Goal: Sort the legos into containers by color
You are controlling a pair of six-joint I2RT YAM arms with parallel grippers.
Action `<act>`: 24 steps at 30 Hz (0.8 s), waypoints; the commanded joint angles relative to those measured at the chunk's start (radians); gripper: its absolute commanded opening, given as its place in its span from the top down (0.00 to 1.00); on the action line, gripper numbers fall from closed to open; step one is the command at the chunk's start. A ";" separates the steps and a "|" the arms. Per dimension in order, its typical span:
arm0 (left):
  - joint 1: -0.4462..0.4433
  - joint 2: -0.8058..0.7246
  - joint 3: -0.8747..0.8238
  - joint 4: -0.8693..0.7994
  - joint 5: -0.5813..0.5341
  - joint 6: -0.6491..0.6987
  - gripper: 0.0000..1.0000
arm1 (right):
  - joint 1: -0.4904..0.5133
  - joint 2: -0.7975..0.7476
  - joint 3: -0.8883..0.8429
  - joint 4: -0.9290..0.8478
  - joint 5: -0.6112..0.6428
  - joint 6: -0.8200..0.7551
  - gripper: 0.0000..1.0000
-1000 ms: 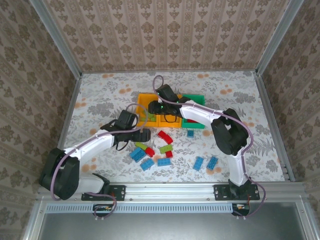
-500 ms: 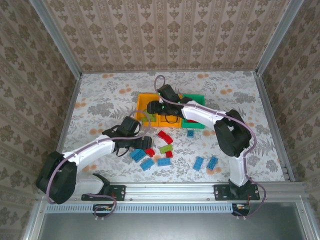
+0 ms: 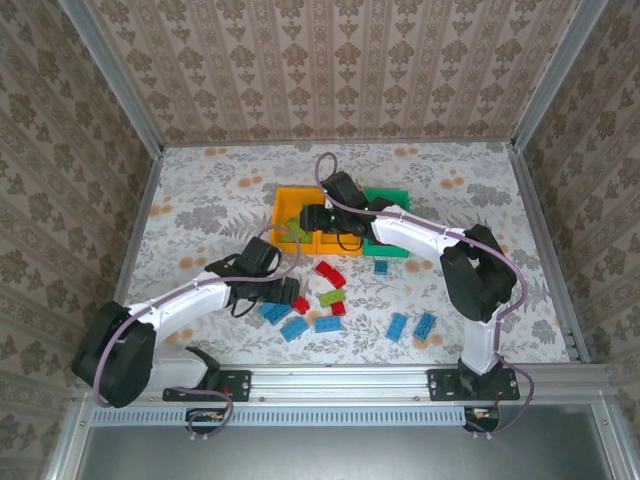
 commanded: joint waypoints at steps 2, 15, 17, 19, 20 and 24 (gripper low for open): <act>-0.015 0.004 -0.007 0.001 0.012 -0.010 0.11 | -0.005 -0.053 -0.021 -0.020 0.029 -0.009 0.35; -0.026 0.059 0.006 -0.007 -0.017 -0.030 0.14 | -0.017 -0.066 -0.041 -0.020 0.035 -0.006 0.34; -0.026 0.062 0.007 -0.012 -0.027 -0.037 0.15 | -0.020 -0.070 -0.048 -0.018 0.036 -0.004 0.34; -0.023 0.063 0.007 -0.012 -0.033 -0.046 0.15 | -0.022 -0.071 -0.051 -0.017 0.036 -0.003 0.34; -0.020 0.063 0.006 -0.011 -0.033 -0.051 0.15 | -0.022 -0.073 -0.053 -0.015 0.036 -0.003 0.34; -0.013 0.061 0.004 -0.028 -0.050 -0.065 0.15 | -0.025 -0.074 -0.054 -0.021 0.038 -0.006 0.34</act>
